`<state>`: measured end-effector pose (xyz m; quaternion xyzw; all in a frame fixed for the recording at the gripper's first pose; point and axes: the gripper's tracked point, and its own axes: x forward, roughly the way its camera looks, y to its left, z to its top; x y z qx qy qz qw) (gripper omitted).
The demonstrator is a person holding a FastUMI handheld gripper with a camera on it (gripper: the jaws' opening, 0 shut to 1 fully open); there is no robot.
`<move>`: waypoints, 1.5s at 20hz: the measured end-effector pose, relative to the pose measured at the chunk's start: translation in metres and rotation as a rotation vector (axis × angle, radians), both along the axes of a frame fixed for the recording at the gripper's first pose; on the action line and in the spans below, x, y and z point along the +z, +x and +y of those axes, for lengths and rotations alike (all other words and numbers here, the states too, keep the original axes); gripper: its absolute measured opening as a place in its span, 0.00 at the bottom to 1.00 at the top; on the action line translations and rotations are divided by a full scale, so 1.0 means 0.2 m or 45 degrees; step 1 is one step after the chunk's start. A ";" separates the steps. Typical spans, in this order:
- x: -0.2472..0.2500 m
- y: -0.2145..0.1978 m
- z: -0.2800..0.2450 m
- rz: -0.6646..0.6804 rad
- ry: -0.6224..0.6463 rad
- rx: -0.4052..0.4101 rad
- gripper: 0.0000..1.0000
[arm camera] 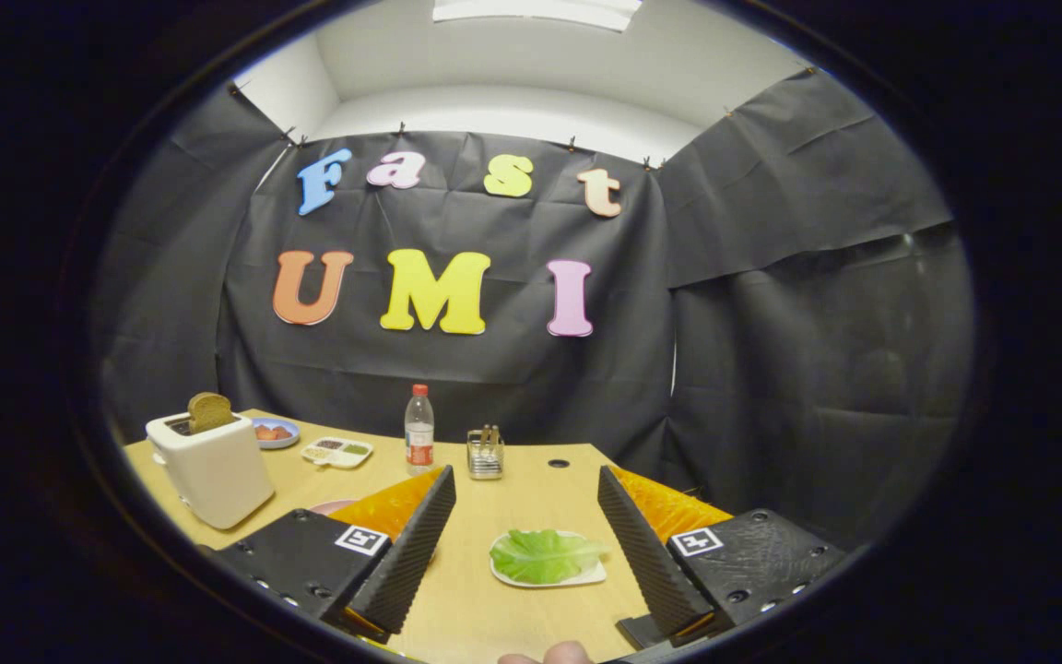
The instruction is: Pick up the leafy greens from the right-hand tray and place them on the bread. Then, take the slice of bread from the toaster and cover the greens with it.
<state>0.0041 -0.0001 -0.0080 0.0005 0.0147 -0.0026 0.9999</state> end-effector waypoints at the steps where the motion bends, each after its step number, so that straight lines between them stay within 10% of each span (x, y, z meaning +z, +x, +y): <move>1: -0.01 0.01 -0.01 0.005 0.006 -0.003 0.95; 19: -0.71 0.53 -0.38 0.574 0.724 -0.136 0.95; 30: -1.07 0.85 -0.50 0.780 0.853 -0.205 0.93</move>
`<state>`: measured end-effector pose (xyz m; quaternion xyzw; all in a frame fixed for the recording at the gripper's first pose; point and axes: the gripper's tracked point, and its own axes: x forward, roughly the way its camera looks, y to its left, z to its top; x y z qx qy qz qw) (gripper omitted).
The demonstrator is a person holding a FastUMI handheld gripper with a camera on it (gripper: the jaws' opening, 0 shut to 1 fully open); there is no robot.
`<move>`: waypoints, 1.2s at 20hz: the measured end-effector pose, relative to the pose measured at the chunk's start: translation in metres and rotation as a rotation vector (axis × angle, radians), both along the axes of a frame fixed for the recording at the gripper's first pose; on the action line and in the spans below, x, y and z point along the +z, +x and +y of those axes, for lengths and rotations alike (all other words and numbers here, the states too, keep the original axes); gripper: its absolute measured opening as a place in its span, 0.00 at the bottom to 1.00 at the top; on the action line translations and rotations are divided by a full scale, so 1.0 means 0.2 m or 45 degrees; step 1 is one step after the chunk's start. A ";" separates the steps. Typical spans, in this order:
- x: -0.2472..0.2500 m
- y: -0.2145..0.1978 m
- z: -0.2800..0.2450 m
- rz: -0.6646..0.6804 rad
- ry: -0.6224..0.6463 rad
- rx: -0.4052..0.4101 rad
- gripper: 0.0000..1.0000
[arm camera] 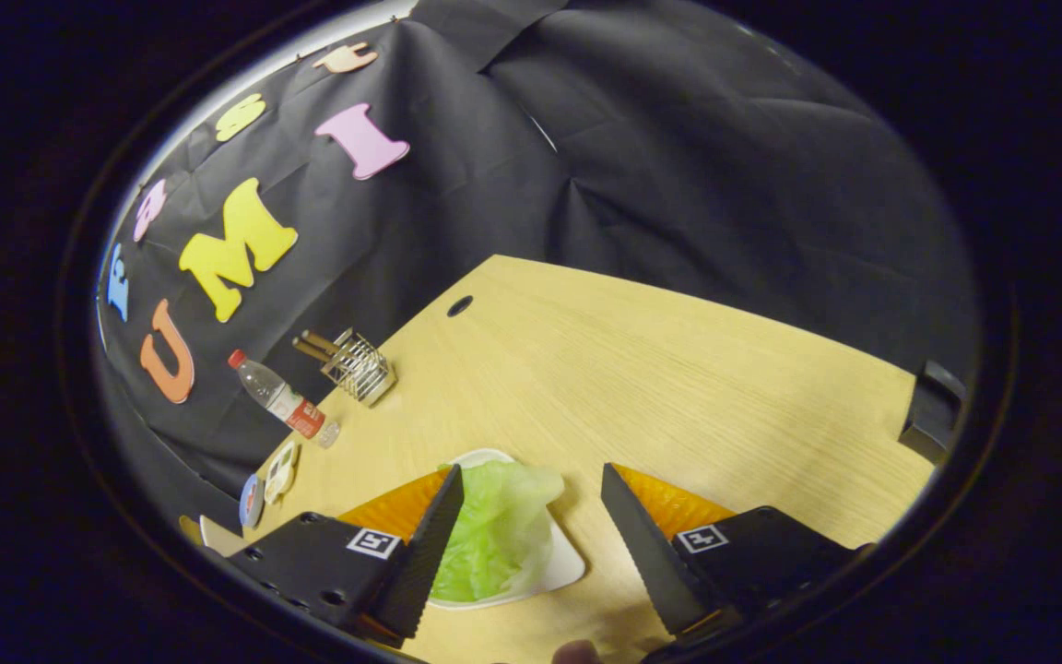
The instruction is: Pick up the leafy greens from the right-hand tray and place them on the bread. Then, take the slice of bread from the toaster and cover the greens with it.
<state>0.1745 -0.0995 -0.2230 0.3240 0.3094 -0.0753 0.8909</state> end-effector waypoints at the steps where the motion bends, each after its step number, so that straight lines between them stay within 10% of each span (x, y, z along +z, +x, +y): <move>1: 0.00 0.01 0.01 -0.006 0.019 0.006 0.93; 6: -0.03 0.08 0.02 0.003 0.087 0.005 0.72; 11: -0.05 0.07 -0.02 0.026 0.106 -0.018 0.15; 15: -0.03 0.07 -0.01 -0.005 0.084 0.020 0.00; 24: 0.35 0.04 0.14 -0.203 0.243 0.079 0.00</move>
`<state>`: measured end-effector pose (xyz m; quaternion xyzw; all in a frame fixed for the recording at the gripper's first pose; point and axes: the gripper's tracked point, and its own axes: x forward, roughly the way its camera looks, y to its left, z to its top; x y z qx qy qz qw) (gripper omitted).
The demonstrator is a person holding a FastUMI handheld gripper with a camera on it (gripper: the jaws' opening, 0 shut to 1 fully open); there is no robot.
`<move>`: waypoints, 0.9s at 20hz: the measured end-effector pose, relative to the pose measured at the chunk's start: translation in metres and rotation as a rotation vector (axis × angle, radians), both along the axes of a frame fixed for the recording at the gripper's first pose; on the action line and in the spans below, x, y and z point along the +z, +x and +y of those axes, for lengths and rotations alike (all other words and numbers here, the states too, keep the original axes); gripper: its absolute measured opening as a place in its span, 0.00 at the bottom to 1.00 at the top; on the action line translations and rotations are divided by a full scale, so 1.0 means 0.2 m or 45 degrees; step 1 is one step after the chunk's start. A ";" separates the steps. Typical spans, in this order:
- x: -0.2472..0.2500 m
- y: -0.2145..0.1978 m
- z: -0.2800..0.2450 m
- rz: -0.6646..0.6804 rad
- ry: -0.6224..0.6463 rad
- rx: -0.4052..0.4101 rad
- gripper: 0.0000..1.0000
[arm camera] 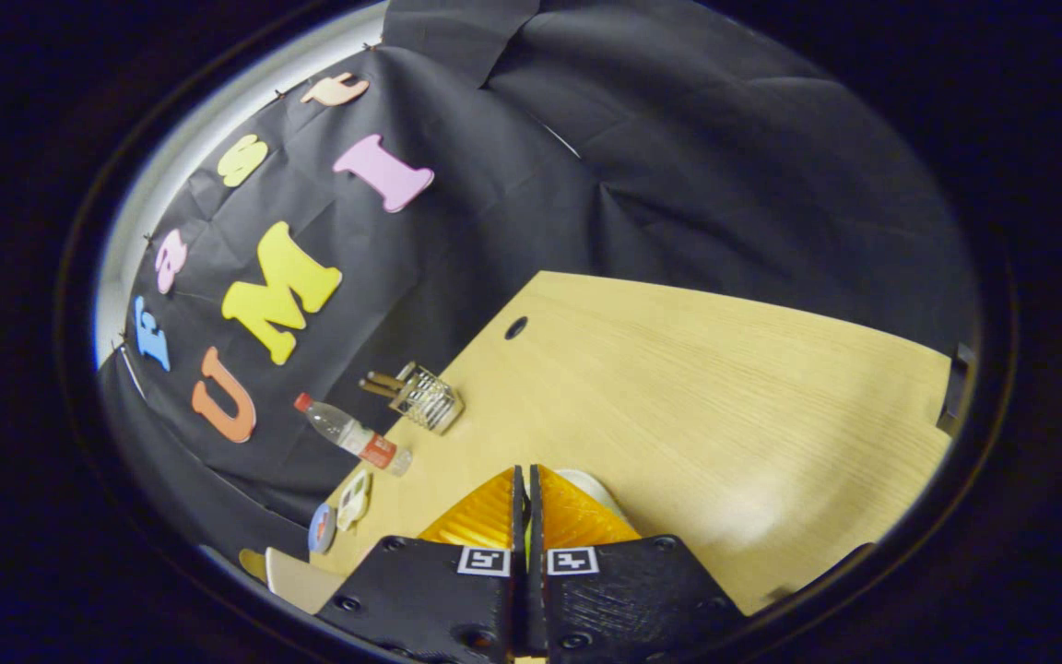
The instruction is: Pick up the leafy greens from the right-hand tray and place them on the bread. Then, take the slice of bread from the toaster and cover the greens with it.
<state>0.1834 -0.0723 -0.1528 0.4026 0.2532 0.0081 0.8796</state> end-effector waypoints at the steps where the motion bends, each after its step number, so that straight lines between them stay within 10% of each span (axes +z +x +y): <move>1: 0.04 -0.01 0.03 -0.018 0.020 0.009 0.00; 18: 0.51 -0.19 1.11 -0.238 0.114 0.361 0.00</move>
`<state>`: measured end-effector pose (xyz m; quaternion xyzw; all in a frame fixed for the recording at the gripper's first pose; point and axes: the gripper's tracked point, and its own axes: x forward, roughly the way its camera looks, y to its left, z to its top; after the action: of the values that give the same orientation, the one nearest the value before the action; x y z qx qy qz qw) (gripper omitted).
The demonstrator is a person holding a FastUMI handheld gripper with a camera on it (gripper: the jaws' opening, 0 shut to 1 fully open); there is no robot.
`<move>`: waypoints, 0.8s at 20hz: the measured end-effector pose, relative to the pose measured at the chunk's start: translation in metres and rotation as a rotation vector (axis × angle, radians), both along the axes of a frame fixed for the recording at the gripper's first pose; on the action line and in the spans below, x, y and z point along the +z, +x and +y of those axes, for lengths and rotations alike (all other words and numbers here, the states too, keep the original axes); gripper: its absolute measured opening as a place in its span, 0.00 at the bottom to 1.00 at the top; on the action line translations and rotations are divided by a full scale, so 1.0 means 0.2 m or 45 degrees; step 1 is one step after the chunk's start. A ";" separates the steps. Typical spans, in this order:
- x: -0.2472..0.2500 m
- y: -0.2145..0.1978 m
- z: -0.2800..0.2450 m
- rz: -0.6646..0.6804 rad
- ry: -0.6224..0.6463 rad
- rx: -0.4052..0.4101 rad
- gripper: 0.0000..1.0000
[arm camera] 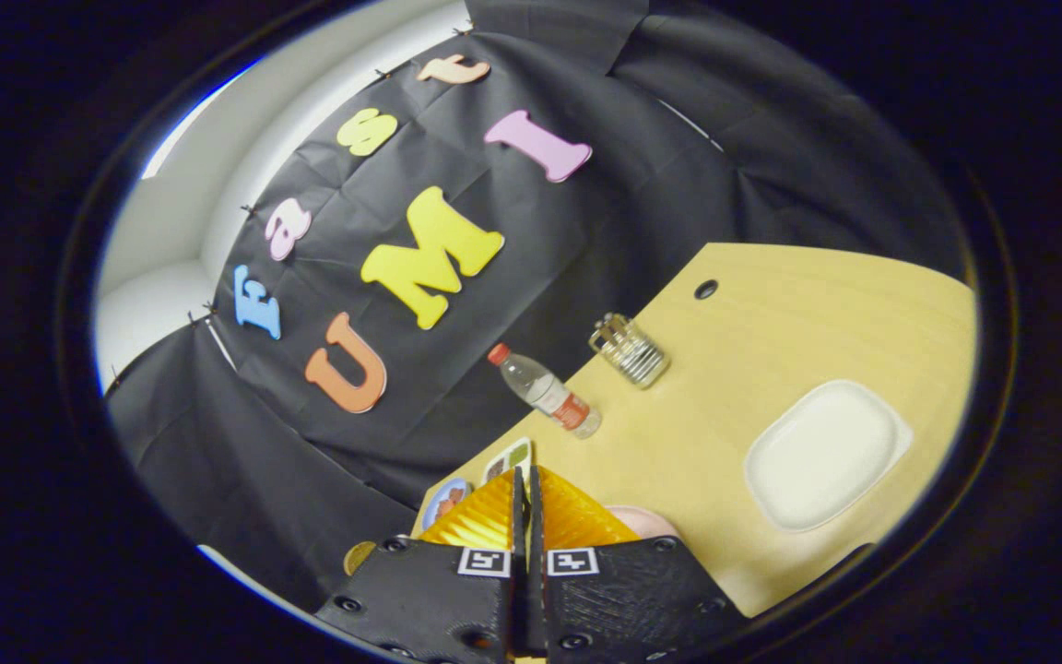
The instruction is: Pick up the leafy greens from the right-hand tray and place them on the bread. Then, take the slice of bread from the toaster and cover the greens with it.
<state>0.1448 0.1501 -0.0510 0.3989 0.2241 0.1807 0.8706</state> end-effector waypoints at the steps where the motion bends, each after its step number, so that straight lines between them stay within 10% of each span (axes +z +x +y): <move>1: 0.00 -0.01 0.09 0.002 0.015 0.030 0.00; 8: -0.18 -0.06 0.52 0.094 0.114 0.180 0.00; 16: -0.50 0.03 0.29 0.202 -0.003 0.067 0.00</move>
<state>0.1506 0.2079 -0.1517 0.4048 0.3033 0.1711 0.8455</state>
